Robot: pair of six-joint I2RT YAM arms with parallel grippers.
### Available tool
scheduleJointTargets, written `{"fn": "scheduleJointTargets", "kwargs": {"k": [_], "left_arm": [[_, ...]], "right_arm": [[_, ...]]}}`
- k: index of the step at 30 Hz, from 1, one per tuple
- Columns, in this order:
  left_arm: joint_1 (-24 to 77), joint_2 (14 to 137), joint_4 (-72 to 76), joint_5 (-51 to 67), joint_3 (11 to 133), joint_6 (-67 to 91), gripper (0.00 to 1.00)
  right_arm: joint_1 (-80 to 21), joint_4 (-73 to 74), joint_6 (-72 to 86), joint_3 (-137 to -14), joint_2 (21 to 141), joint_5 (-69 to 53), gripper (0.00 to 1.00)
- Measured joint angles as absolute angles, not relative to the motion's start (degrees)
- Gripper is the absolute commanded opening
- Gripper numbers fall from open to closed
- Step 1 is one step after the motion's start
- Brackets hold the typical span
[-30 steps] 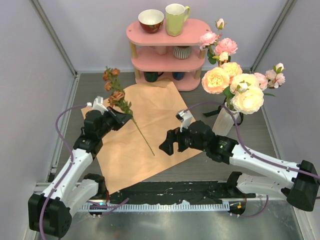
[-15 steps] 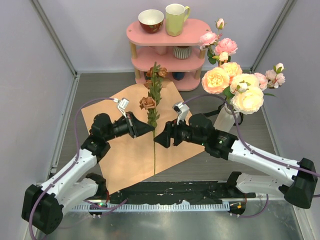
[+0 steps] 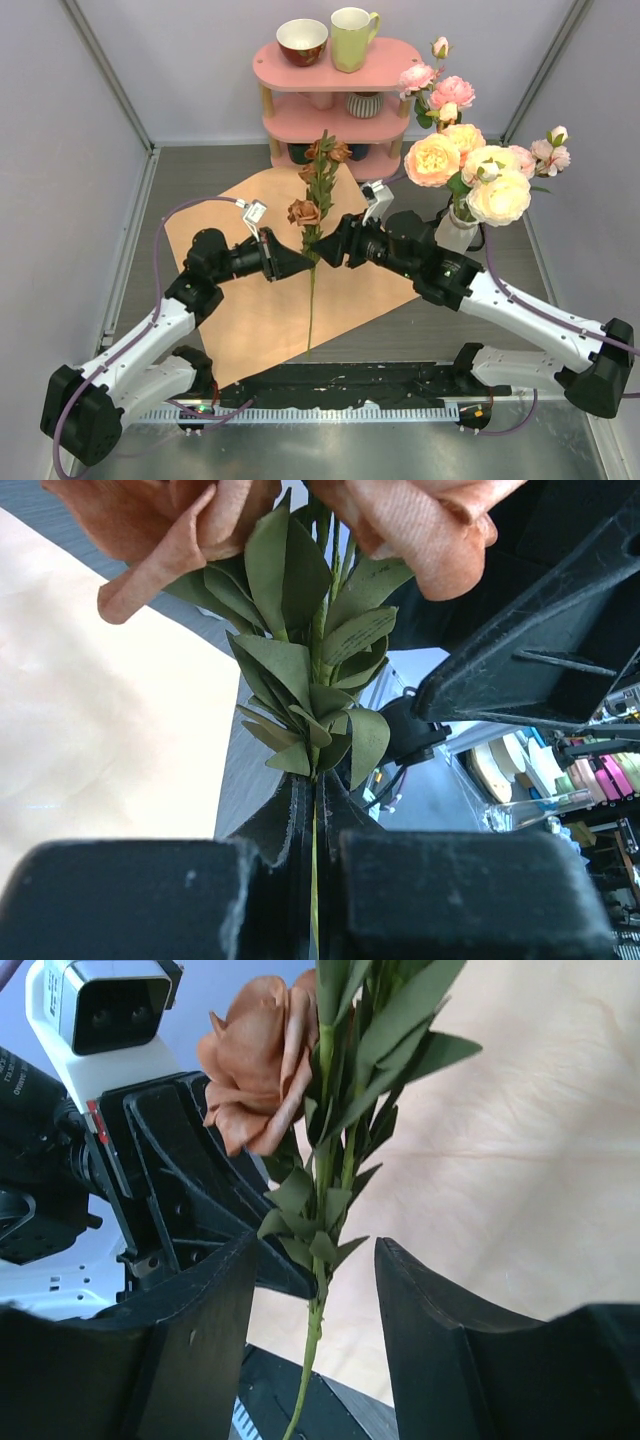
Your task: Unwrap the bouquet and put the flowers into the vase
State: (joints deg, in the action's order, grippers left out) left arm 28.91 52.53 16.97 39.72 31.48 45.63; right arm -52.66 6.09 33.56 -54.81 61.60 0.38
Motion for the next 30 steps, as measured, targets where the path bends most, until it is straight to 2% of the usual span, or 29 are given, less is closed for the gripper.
{"fn": "scheduleJointTargets", "kwargs": {"k": [4, 7, 15, 18, 19, 22, 25, 30], "left_arm": [[29.56, 52.53, 16.97, 40.01, 31.48, 45.34, 0.01], [29.85, 52.53, 16.97, 40.16, 31.48, 44.93, 0.01], [30.26, 52.51, 16.95, 40.16, 31.48, 44.56, 0.00], [30.26, 52.53, 16.93, 40.14, 31.48, 44.45, 0.24], [30.28, 52.53, 16.91, 40.12, 31.48, 44.21, 0.47], [30.28, 52.53, 16.62, 39.97, 31.57, 43.79, 0.67], [30.30, 52.45, 16.27, 39.79, 31.57, 43.75, 0.75], [30.30, 50.13, 15.18, 39.13, 31.57, 42.96, 0.77]], "right_arm": [[-52.64, 6.09, 33.39, -56.38, 63.94, 0.36, 0.53], [-52.53, 6.09, 33.39, -56.49, 65.36, -1.23, 0.47], [-52.53, 6.07, 33.30, -56.49, 67.42, -4.69, 0.22], [-52.29, 6.09, 33.15, -56.58, 67.51, -5.54, 0.10], [-52.27, 6.17, 32.75, -56.73, 67.59, -5.82, 0.02], [-52.34, 7.73, 30.83, -58.70, 68.60, -7.44, 0.01], [-53.56, 10.44, 27.86, -62.67, 69.82, -7.49, 0.01], [-56.97, 14.24, 22.04, -68.12, 69.82, -4.67, 0.01]]}}
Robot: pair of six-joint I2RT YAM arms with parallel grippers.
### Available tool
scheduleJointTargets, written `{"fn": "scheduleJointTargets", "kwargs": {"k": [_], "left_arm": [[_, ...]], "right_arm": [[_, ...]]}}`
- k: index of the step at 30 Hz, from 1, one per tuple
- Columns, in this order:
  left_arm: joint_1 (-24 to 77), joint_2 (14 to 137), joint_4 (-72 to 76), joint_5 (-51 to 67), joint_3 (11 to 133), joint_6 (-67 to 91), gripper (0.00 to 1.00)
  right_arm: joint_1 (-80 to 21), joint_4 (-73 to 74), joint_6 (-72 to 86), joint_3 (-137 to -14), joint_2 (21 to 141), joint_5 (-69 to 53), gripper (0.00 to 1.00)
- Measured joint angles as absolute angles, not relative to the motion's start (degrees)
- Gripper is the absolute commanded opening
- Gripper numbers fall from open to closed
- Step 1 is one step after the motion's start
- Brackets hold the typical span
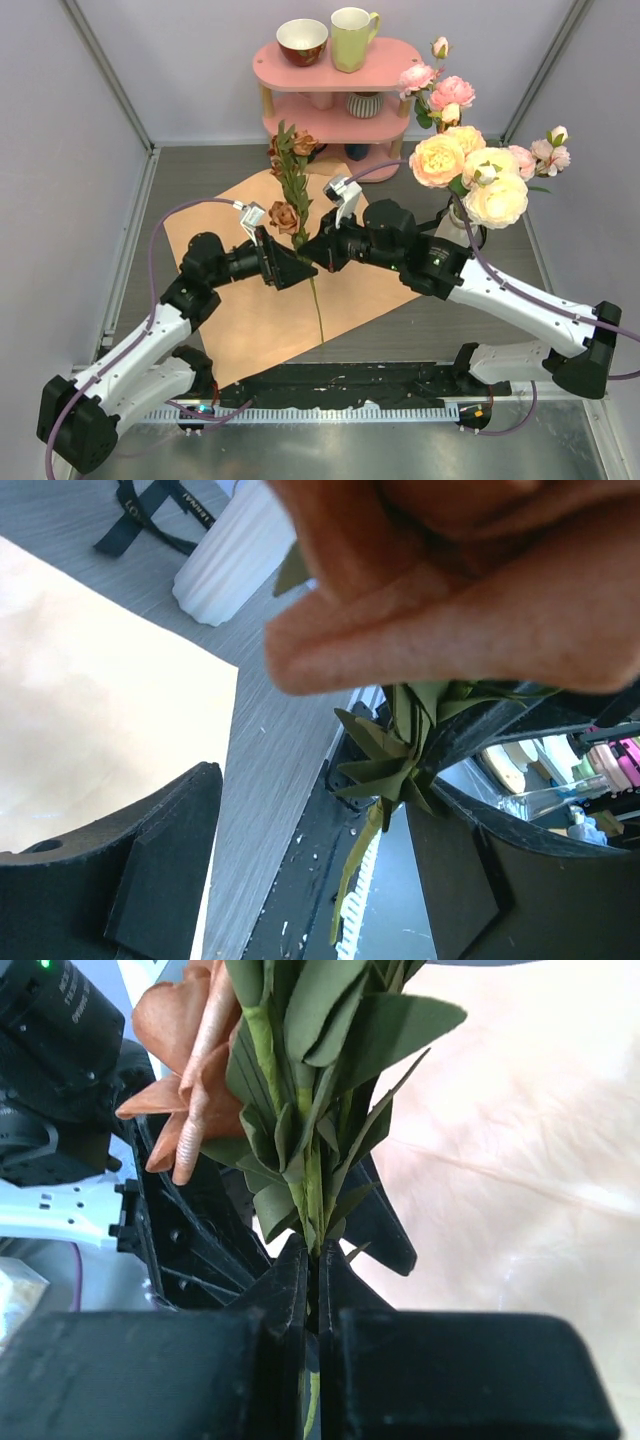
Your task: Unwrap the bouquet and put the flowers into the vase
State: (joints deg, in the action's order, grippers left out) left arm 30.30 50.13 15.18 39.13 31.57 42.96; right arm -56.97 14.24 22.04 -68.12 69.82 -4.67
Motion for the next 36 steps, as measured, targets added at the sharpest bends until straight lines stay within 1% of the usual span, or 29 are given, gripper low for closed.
{"fn": "scheduleJointTargets", "kwargs": {"k": [6, 10, 16, 20, 25, 29, 33, 36], "left_arm": [[30.48, 47.07, 15.90, 39.29, 31.57, 42.85, 0.78], [30.63, 46.50, 17.08, 39.48, 31.51, 42.83, 0.78], [30.63, 46.78, 17.04, 39.48, 31.35, 42.83, 0.78], [30.63, 47.37, 16.91, 39.46, 31.35, 42.81, 0.78], [30.63, 47.55, 16.86, 39.27, 31.35, 42.78, 0.78], [30.63, 47.64, 16.86, 39.05, 31.35, 42.76, 0.78], [30.63, 48.12, 16.88, 39.05, 31.35, 42.76, 0.78], [30.63, 48.69, 16.86, 39.03, 31.35, 42.76, 0.78]], "right_arm": [[-60.23, 19.79, 13.74, -70.32, 65.82, -1.83, 0.01], [-61.30, 22.02, 9.65, -71.26, 60.95, -2.85, 0.01], [-61.43, 20.43, 8.82, -71.29, 54.04, -8.93, 0.01], [-61.45, 18.00, 9.85, -71.29, 53.98, -14.79, 0.01], [-61.45, 17.39, 12.14, -72.23, 56.69, -20.69, 0.01], [-61.45, 17.41, 14.85, -76.29, 57.84, -24.05, 0.01], [-61.45, 16.62, 17.39, -83.83, 58.00, -26.11, 0.01], [-61.45, 16.62, 17.96, -90.28, 57.58, -25.17, 0.01]]}}
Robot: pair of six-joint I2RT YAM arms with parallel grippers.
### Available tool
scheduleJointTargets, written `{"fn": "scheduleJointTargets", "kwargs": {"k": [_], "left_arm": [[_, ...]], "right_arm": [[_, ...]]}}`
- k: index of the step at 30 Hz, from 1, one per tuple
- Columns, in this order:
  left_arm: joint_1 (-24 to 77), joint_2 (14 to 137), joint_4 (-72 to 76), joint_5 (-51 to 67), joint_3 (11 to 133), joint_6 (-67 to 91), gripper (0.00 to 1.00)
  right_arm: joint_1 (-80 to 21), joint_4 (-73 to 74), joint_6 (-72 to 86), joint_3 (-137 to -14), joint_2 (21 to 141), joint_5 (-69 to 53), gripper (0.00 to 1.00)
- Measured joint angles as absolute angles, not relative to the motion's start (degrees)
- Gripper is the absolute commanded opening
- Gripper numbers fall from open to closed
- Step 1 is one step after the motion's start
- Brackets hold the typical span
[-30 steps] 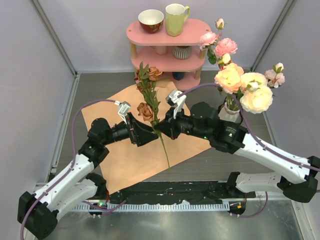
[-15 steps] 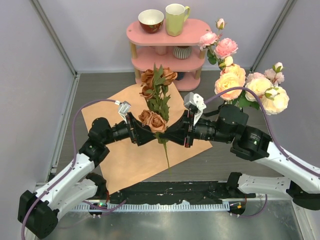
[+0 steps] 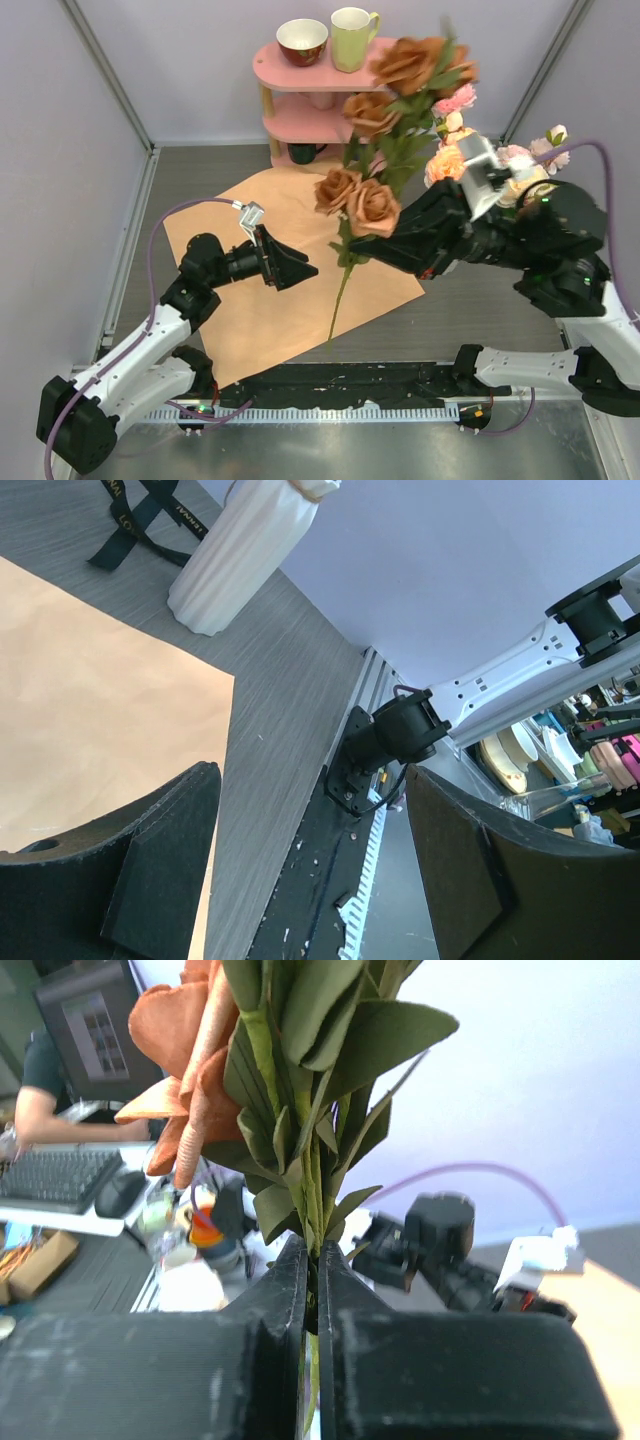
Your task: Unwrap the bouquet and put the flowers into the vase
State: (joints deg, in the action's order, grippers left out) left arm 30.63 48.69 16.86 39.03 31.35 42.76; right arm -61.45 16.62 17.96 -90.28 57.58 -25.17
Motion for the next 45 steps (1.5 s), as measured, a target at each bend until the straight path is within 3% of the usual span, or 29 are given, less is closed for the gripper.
{"fn": "scheduleJointTargets", "kwargs": {"k": [9, 18, 24, 30, 38, 45], "left_arm": [[30.63, 48.80, 16.67, 39.00, 31.35, 42.76, 0.78], [30.63, 48.27, 15.88, 38.98, 31.35, 42.76, 0.81], [30.63, 48.73, 15.29, 38.98, 31.35, 42.74, 0.82], [30.63, 48.73, 15.16, 39.00, 31.35, 42.74, 0.82], [30.63, 48.84, 15.16, 38.98, 31.35, 42.72, 0.82], [30.63, 48.53, 14.79, 38.96, 31.35, 42.52, 0.82]], "right_arm": [[-61.45, 23.94, 15.38, -110.56, 58.63, -12.25, 0.01], [-61.52, 26.63, -0.82, -116.40, 57.60, 26.63, 0.01], [-61.52, 16.91, -16.58, -117.05, 62.72, 43.94, 0.01], [-61.54, 10.68, -26.61, -128.99, 72.64, 48.18, 0.01], [-61.56, 6.90, -29.06, -131.20, 74.24, 43.79, 0.01], [-61.56, -5.63, -43.20, -139.90, 82.65, 44.45, 0.01]]}}
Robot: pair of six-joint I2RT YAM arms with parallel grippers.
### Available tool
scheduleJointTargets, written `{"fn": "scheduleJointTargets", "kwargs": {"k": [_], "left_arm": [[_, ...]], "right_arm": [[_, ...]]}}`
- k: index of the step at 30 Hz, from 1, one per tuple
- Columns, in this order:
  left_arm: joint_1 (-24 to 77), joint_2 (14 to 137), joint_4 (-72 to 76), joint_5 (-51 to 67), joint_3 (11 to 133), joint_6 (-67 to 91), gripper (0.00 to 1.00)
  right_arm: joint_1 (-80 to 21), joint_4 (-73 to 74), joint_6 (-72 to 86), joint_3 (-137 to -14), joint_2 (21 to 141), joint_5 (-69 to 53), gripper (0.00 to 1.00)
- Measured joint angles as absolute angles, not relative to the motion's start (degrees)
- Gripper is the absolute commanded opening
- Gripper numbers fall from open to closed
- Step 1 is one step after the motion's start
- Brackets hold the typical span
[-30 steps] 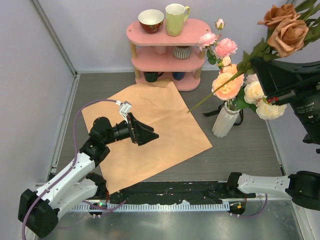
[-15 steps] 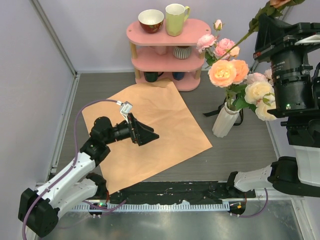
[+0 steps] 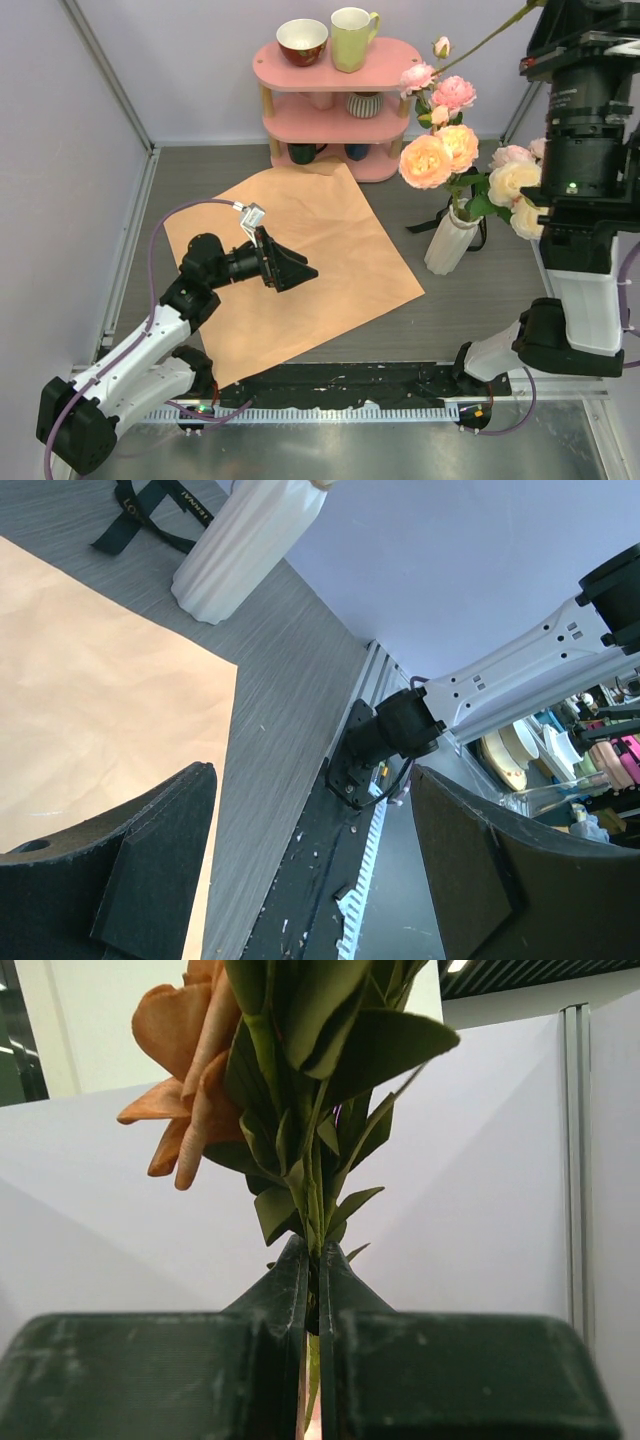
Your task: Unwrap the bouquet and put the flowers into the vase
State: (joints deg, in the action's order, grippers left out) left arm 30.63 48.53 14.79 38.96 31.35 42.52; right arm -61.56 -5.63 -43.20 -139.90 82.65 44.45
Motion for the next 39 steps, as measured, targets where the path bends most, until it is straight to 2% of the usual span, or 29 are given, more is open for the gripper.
{"fn": "scheduleJointTargets", "kwargs": {"k": [11, 17, 22, 24, 30, 39], "left_arm": [[30.63, 47.97, 14.44, 38.83, 31.35, 42.52, 0.82], [30.63, 48.29, 14.74, 38.89, 31.35, 42.61, 0.82], [30.63, 48.69, 14.79, 38.96, 31.35, 42.92, 0.82], [30.63, 48.60, 14.79, 39.05, 31.35, 42.98, 0.82], [30.63, 47.27, 14.76, 39.05, 31.24, 43.00, 0.82], [30.76, 46.72, 14.76, 39.05, 31.22, 43.00, 0.82]], "right_arm": [[-61.56, -13.96, -56.97, -137.84, 84.93, 47.44, 0.01], [-61.08, -22.87, -63.37, -117.40, 72.99, 52.42, 0.01], [-57.65, -28.12, -64.88, -104.92, 66.32, 55.70, 0.01], [-54.26, -27.92, -63.40, -101.51, 64.45, 56.53, 0.01], [-32.91, -13.47, -44.75, -95.83, 63.22, 53.19, 0.01], [-29.58, 1.54, -29.02, -92.14, 62.41, 48.47, 0.01]]}}
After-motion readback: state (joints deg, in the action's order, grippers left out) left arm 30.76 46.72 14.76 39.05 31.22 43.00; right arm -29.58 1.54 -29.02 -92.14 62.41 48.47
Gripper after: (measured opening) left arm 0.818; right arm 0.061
